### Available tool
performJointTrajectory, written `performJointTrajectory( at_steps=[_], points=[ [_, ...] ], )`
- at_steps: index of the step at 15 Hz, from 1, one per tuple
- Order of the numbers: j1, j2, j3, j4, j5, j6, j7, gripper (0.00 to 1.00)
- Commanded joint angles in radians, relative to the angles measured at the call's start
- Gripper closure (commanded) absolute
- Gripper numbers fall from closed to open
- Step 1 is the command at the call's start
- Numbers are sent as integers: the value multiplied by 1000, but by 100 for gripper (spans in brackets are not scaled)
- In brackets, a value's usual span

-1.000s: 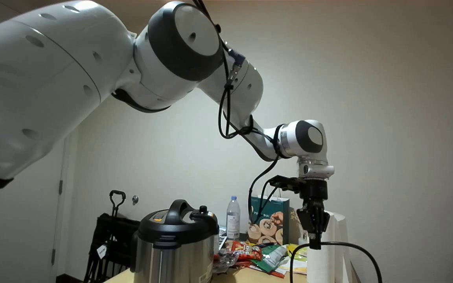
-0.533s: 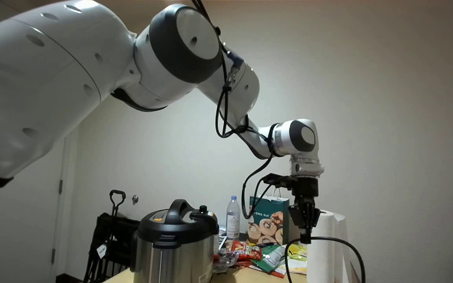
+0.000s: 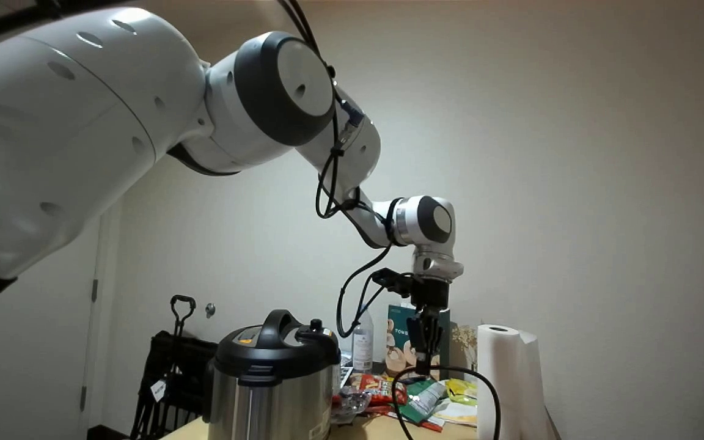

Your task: Put the cable of the cooker on the table

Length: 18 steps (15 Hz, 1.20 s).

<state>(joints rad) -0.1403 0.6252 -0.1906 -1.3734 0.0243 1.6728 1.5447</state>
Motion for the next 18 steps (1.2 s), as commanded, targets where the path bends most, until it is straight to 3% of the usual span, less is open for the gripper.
performJointTrajectory(
  at_steps=[1,2,3,4,14,18],
  points=[
    [-15,59,7,72,0,-101,-87,98],
    [-12,72,1,82,-13,-118,-102,98],
    [-9,82,-4,89,-24,-124,-112,66],
    [-8,92,-9,98,-31,-130,-115,65],
    [-40,154,-33,195,-30,-216,-146,2],
    [-30,132,-39,185,-64,-188,-186,0]
  ],
)
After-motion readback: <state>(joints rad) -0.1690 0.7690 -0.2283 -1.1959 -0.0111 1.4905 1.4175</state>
